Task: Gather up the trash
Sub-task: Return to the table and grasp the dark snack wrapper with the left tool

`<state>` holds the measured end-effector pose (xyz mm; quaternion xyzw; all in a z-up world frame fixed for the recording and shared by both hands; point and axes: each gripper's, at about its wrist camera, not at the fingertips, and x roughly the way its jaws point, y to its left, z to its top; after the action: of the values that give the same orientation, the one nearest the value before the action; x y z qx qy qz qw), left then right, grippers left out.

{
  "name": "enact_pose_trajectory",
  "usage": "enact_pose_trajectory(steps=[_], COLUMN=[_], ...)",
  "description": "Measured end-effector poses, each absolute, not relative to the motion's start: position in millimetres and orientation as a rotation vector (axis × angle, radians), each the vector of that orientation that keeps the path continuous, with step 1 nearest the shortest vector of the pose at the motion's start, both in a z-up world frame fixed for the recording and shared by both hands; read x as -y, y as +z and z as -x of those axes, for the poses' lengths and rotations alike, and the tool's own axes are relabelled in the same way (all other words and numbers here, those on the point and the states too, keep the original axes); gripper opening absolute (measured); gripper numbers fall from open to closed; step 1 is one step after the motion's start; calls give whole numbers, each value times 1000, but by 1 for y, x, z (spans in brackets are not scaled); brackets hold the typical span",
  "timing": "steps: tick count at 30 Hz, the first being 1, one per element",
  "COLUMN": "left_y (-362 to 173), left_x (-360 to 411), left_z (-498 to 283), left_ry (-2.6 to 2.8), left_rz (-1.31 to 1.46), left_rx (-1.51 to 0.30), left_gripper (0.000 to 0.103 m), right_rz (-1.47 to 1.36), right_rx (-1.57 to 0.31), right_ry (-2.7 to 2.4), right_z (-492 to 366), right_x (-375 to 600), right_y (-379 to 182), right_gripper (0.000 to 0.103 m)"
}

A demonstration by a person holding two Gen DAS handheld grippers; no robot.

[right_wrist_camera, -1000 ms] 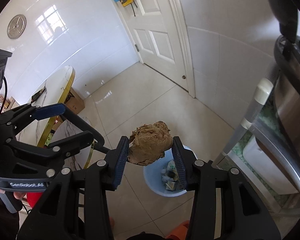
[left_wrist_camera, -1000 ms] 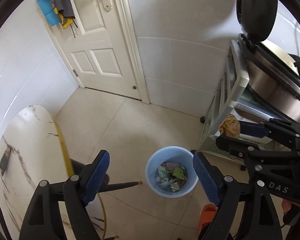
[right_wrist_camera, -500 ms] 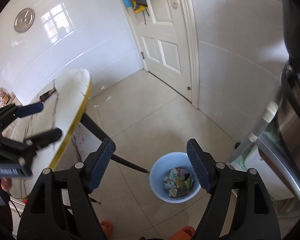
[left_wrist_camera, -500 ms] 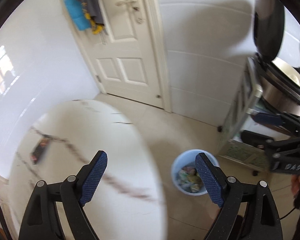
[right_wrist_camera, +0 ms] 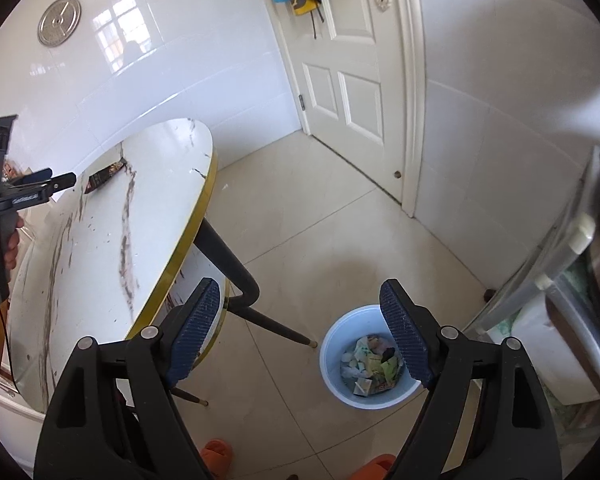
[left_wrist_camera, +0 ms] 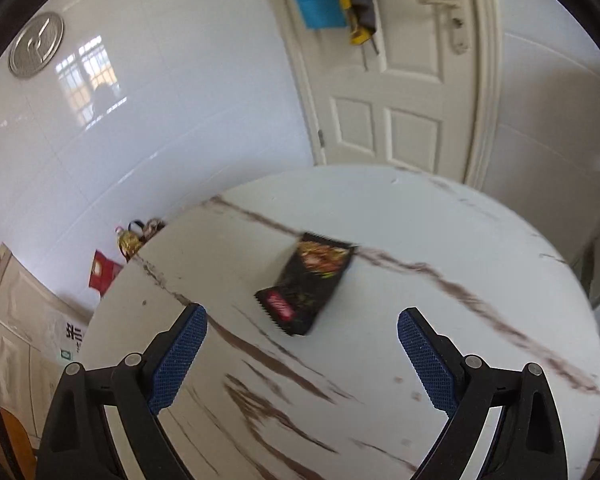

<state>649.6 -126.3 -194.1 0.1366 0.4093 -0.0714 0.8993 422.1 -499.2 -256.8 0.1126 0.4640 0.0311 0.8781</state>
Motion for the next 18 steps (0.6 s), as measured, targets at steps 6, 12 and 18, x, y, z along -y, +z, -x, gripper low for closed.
enact_pose_trajectory(steps=[6, 12, 18], left_y=[-224, -237, -236], left_x=[120, 117, 94], left_z=[-687, -708, -734], left_ry=[-154, -186, -283], left_rz=[-248, -226, -103], left_rx=[-914, -922, -957], left_gripper=[94, 90, 47], right_rz=[-267, -292, -321], right_rx=[-1008, -1024, -1021], right_ry=[67, 66, 60], right_z=[-441, -452, -450], right_x=[504, 517, 529], right_y=[-281, -297, -303], right_gripper=[81, 81, 81])
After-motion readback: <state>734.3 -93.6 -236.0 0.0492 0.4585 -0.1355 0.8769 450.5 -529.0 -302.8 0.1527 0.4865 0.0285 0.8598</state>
